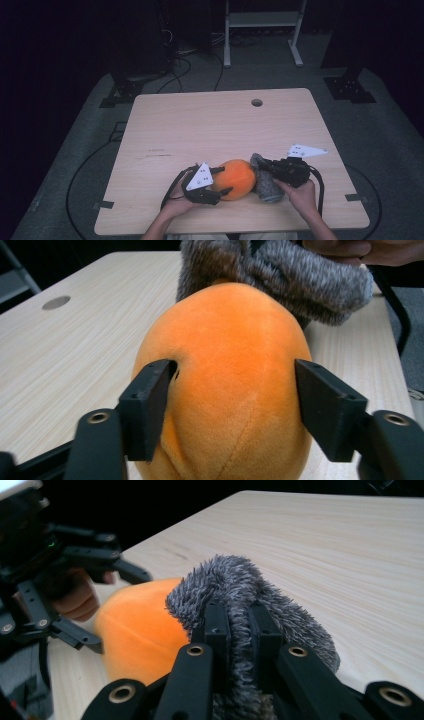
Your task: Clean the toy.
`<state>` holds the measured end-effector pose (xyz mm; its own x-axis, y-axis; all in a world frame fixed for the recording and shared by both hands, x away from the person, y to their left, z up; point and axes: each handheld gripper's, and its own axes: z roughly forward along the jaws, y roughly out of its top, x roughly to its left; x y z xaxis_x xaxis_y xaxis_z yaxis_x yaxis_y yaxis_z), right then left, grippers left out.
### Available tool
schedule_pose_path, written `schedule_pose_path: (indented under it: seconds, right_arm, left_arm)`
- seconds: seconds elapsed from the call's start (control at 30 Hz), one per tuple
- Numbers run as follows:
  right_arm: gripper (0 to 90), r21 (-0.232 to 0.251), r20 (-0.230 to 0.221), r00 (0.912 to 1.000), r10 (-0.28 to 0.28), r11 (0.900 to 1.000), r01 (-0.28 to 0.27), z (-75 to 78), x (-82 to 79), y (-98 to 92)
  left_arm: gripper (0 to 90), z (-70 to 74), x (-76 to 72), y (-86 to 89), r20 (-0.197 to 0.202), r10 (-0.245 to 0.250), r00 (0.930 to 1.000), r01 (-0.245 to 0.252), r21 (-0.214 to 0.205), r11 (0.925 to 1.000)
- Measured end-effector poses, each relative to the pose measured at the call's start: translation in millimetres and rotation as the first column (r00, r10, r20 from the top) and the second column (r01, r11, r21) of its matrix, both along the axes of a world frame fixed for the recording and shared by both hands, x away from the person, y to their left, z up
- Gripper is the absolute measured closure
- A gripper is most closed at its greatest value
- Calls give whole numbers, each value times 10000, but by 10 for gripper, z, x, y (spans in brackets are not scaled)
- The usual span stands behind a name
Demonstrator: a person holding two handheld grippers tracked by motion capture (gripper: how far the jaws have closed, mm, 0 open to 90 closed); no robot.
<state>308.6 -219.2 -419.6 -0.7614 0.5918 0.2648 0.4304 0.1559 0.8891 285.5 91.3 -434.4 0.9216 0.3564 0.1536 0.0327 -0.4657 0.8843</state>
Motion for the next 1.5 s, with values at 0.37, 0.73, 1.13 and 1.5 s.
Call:
schedule_pose_path:
  seconds: [0.37, 0.73, 1.13, 1.5]
  right_arm:
    - [812, -1005, -511, 9976, -457, 9941, 404, -142, 42, -76]
    - [812, -1527, 685, 9952, 700, 9865, -588, 25, -128, 169]
    - [813, -1029, -587, 9967, -557, 9935, 495, -156, 51, -91]
    - [812, -1267, 50, 9994, -339, 9914, 343, -102, -41, -33]
  left_arm:
    - [234, -13, 13, -52, -384, 392, 9985, -386, 173, 9991]
    - [233, -31, -75, -104, 539, -304, 9981, 272, 591, 9979]
    - [259, -44, -10, -69, -34, 204, 9998, -203, 265, 9994]
    - [280, -68, 92, -3, -761, 674, 9948, -689, -180, 9975]
